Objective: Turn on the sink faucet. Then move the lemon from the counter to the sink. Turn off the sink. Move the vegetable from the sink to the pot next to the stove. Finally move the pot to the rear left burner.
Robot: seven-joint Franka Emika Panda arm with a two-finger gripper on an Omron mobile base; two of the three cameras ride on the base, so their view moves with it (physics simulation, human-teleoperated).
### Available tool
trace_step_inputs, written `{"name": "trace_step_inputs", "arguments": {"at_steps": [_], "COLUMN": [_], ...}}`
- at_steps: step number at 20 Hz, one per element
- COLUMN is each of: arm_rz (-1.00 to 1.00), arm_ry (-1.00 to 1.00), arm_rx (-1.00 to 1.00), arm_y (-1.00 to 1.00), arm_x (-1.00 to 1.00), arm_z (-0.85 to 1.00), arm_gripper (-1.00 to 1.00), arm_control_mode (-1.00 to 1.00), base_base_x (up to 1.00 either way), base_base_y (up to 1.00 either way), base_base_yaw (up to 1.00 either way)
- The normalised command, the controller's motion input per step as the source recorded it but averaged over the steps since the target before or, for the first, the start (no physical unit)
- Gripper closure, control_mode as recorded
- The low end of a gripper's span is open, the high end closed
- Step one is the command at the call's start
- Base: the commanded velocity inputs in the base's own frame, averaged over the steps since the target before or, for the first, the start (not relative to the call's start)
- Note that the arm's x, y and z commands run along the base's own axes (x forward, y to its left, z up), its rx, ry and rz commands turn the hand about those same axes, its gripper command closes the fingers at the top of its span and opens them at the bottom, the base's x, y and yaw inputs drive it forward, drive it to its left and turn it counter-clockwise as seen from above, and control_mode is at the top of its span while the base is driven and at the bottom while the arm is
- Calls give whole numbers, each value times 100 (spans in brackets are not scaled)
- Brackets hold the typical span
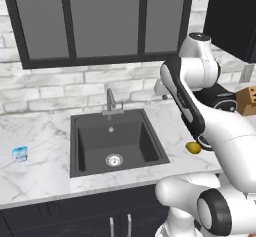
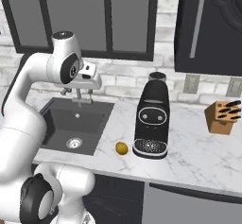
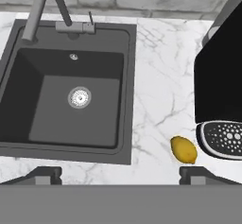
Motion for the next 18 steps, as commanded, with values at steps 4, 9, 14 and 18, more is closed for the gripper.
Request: {"name": "trace_step_inputs", "arguments": {"at_steps": [4,9,14,18], "arm_rz": [0,0,0,0], "arm_ry": [0,0,0,0], "arm_rx": [0,0,0,0], "arm_y": [0,0,0,0], "arm_x": [0,0,0,0], "arm_z": [0,0,0,0], "arm_gripper": [-100,-100,-100,-100], "arm_control_mode": [100,100,100,100], "base_base_x": [25,38,39,13], "base_base_y": [-25,0,0,0], "base_base_yaw": [-1,-5,-4,-2]}}
